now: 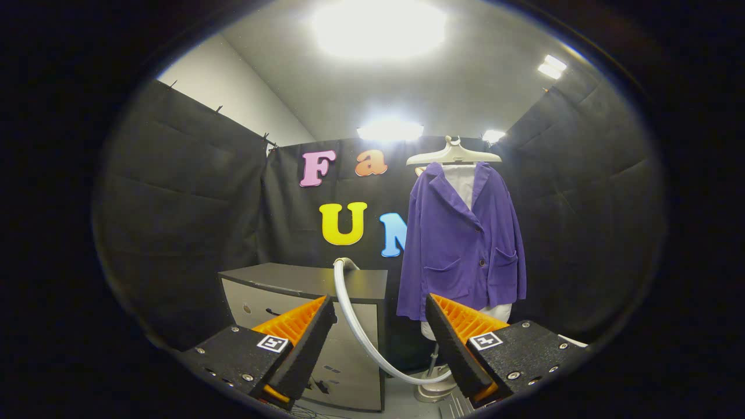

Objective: Iron the clothes twice with a garment steamer, once on the left side and once on the right side.

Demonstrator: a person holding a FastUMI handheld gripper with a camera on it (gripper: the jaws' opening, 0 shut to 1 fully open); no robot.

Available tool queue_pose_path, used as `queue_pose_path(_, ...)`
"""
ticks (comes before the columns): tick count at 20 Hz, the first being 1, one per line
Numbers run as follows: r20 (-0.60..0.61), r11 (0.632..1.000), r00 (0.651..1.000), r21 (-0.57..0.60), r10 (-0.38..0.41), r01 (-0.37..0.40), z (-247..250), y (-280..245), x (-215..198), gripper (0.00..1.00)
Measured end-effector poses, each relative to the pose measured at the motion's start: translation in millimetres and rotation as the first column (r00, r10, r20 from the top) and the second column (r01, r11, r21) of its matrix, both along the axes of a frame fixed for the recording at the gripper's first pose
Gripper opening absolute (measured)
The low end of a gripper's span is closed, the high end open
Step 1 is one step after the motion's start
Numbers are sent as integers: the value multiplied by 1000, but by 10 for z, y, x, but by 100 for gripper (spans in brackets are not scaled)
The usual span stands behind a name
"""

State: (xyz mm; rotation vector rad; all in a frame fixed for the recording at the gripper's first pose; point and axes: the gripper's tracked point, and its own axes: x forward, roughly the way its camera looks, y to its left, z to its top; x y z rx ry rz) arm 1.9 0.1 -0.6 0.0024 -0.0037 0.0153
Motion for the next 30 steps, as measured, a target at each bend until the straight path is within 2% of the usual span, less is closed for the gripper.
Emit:
queue_pose_path(7, 26, 1000, 1000, 13, -2, 1, 161, -10, 22, 96)
queue_pose_path(13, 47, 998, 998, 52, 42, -45, 440, 102, 420, 96)
queue_pose_path(23, 34, 989, 992, 74, 124, -126, 747, 242, 1418, 96)
queue_pose_path(30, -7, 978, 983, 99, 186, -184, 998, 308, 2361, 96)
